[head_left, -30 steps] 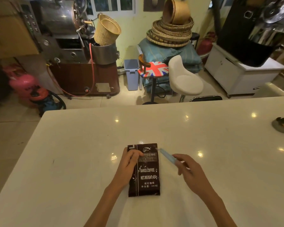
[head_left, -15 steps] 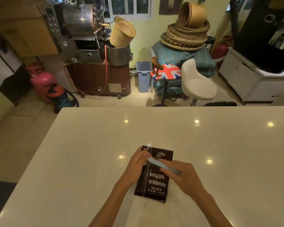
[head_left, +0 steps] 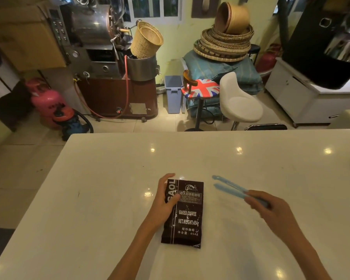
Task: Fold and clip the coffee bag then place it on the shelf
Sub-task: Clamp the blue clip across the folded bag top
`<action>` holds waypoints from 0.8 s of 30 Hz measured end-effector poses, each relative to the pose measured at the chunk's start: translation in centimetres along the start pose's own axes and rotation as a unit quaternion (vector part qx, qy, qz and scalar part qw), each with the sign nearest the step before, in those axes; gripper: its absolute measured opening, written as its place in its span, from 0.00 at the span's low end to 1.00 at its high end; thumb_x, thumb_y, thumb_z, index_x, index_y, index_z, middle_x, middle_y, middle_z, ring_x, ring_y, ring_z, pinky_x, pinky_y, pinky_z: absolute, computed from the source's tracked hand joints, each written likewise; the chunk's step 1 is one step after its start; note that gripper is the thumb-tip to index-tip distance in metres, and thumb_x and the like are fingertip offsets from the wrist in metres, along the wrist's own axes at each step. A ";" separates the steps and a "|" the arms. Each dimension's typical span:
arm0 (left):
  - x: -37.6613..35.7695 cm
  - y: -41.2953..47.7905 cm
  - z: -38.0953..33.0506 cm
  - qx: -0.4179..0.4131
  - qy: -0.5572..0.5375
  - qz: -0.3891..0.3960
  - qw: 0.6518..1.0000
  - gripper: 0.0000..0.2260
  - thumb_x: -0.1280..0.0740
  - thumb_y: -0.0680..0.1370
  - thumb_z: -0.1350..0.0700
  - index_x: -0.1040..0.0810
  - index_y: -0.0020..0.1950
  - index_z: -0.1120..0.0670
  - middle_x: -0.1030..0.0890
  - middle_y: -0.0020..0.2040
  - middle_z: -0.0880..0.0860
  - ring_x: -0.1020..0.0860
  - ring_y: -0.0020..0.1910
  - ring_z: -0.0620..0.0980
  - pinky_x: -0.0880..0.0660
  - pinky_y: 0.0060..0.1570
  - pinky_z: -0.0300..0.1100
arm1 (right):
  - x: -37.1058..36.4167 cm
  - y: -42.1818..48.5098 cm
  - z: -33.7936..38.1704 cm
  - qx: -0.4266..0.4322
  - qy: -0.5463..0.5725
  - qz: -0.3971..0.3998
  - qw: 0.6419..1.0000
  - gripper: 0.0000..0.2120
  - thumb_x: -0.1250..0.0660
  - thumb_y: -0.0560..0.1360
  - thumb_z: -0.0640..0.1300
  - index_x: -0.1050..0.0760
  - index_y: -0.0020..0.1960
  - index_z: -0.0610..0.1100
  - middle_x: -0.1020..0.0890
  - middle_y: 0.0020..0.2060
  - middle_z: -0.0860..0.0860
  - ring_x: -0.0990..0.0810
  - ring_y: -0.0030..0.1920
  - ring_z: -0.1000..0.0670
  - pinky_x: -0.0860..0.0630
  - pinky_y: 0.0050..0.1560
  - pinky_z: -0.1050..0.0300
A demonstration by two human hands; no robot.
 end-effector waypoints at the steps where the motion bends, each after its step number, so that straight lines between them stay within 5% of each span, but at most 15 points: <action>1: 0.0 0.0 0.0 0.008 -0.019 -0.012 1.000 0.25 0.34 0.79 0.64 0.37 0.69 0.41 0.23 0.59 0.58 0.18 0.54 0.59 0.17 0.44 0.53 | 0.4 0.5 -0.2 -0.007 -0.017 0.014 1.000 0.05 0.26 0.73 0.40 0.16 0.44 0.50 0.17 0.30 0.60 0.23 0.28 0.61 0.30 0.32 0.73; 8: -1.0 -0.2 0.9 0.052 -0.076 -0.075 0.993 0.30 0.30 0.75 0.65 0.39 0.67 0.40 0.18 0.53 0.61 0.15 0.46 0.59 0.17 0.38 0.51 | -6.7 3.1 1.3 -0.009 0.036 0.136 0.990 0.07 0.25 0.72 0.40 0.19 0.47 0.49 0.13 0.40 0.54 0.19 0.33 0.59 0.27 0.32 0.70; 19: -1.5 0.4 1.6 0.077 -0.077 -0.090 0.990 0.34 0.32 0.77 0.65 0.44 0.73 0.40 0.20 0.57 0.58 0.15 0.47 0.54 0.18 0.37 0.43 | -11.4 4.3 2.3 -0.055 0.115 0.158 0.979 0.18 0.26 0.73 0.45 0.31 0.58 0.50 0.15 0.47 0.45 0.13 0.44 0.47 0.16 0.43 0.55; 24: -1.5 1.2 2.2 0.082 -0.028 -0.079 0.993 0.37 0.33 0.78 0.64 0.50 0.77 0.41 0.27 0.66 0.58 0.19 0.57 0.58 0.17 0.49 0.51 | -11.8 4.7 2.6 -0.057 0.113 0.155 0.980 0.19 0.26 0.73 0.47 0.31 0.59 0.51 0.15 0.46 0.47 0.14 0.42 0.50 0.19 0.39 0.62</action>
Point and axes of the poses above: each hand's wrist, its own y-axis towards the middle knuckle, its own x-axis out of the back of the hand, z = x × y, the point moved 3 cm from there along y, towards the middle knuckle
